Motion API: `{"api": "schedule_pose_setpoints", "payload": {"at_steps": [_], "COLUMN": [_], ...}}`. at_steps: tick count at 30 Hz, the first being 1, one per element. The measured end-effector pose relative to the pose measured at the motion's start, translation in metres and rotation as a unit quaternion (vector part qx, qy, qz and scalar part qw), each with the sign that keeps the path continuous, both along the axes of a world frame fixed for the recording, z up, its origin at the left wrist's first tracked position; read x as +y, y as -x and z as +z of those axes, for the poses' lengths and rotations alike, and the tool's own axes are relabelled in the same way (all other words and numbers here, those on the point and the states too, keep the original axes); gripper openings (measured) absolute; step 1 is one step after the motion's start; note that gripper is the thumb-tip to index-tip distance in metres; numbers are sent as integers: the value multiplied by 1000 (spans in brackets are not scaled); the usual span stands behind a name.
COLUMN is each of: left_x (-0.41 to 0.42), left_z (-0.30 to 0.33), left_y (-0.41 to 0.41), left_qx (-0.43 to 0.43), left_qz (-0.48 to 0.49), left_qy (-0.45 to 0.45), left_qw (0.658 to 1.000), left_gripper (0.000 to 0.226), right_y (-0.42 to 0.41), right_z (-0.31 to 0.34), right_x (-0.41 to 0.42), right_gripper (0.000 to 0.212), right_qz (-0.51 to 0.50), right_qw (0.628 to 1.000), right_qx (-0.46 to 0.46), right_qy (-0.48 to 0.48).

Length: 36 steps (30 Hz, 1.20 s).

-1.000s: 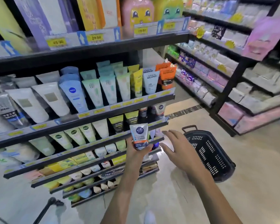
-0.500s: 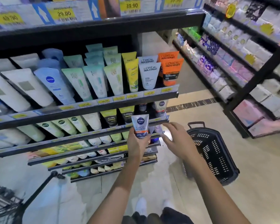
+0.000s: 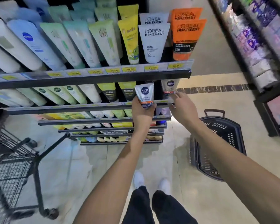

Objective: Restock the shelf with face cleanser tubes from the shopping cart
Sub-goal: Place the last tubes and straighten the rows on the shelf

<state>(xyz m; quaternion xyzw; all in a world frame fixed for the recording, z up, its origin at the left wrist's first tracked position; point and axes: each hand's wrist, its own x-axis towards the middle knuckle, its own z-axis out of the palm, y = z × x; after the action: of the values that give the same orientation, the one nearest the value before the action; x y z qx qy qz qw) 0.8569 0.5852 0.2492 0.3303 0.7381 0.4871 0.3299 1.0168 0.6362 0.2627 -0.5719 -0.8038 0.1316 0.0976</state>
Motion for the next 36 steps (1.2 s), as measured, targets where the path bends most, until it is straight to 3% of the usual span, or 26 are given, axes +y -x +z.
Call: {"api": "schedule_pose_setpoints", "payload": {"at_steps": [2,9,18,26,36], "left_x": [12,30,53,69,72], "left_z": [-5,-17,-14,-21,-32], "left_y": [-3,-10,-15,-16,-25], "left_qx": [47,81,101,123,194], "left_qz": [11,24,43,47,43], "left_qy": [13,-15,-43,-50,23], "left_qw": [999,996,993,990,980], "left_gripper": [54,59,57,60,56], "right_y": [-2,-3,-6,-7,-8], "right_z": [-8,-35,-43,-48,-54], "right_x": [7,19,22,24,29], "right_gripper": [34,18,12,20,16], "right_qz": [6,36,41,34,14], "right_qw": [1000,997,996,996,997], "right_qx": [6,2,23,36,24], "right_qy": [-10,-63,-75,-68,-67]}}
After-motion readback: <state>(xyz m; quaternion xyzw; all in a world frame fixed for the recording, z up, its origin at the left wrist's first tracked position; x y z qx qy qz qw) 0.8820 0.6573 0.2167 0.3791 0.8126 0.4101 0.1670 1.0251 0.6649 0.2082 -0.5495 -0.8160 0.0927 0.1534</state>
